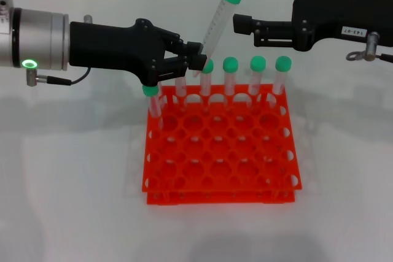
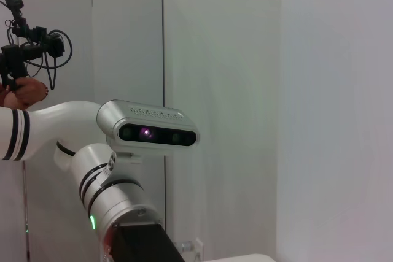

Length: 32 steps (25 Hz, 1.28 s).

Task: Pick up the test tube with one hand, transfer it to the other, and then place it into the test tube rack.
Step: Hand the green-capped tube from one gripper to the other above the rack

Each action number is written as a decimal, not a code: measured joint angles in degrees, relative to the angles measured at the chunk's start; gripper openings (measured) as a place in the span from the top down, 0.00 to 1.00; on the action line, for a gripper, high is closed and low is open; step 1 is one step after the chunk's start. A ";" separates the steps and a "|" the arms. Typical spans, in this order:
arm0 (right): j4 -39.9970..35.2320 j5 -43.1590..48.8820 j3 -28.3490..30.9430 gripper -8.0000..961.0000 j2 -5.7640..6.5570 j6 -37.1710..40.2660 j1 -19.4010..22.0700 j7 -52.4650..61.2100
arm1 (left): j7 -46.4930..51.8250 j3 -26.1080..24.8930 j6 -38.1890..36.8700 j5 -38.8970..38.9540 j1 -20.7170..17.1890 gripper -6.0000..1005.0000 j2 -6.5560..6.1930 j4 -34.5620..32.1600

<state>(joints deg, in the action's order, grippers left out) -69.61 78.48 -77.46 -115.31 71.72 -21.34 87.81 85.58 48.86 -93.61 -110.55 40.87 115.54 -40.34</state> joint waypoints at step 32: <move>1.22 -0.89 -0.43 0.28 0.00 0.22 -0.98 0.00 | -0.32 0.41 -0.87 -0.01 0.05 0.81 0.35 -0.08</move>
<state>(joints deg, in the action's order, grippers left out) -68.39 77.59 -77.89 -115.31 71.94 -22.32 87.81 85.26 49.27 -94.49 -110.56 40.92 115.88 -40.43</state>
